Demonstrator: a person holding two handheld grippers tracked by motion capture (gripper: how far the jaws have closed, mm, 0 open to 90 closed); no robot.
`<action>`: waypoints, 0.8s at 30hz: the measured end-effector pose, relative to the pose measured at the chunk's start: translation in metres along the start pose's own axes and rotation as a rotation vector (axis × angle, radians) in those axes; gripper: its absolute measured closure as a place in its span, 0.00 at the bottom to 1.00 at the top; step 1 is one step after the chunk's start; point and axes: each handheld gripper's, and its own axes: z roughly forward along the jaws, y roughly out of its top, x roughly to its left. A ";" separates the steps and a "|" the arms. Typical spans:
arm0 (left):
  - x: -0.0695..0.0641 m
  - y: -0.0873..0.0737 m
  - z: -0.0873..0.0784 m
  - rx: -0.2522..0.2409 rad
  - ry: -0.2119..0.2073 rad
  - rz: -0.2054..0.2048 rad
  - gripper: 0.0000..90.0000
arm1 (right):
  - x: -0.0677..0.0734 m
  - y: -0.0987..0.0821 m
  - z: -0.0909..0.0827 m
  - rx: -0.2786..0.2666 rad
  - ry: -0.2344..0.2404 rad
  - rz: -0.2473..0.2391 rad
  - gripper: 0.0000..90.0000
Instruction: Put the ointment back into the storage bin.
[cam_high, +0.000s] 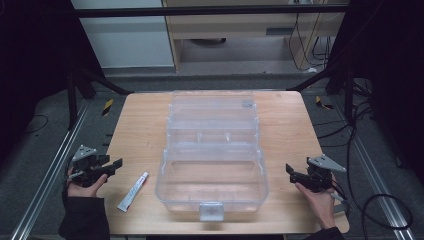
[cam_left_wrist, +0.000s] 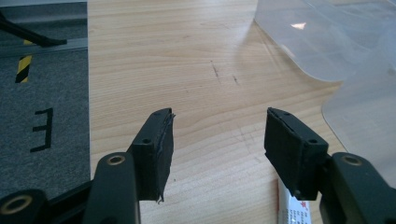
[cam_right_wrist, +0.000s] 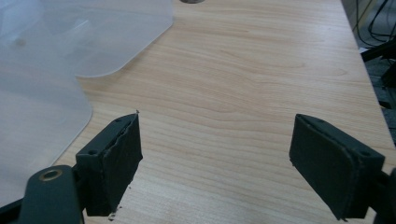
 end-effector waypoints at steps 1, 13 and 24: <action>0.000 0.000 0.000 0.000 0.000 0.000 0.46 | 0.000 0.000 0.000 0.000 0.000 0.000 0.19; -0.010 0.017 -0.017 0.068 -0.072 0.073 0.43 | 0.000 -0.001 0.000 0.022 -0.004 -0.033 0.20; -0.017 0.038 -0.025 0.170 -0.095 0.180 0.41 | 0.004 -0.002 0.000 0.047 0.001 -0.049 0.20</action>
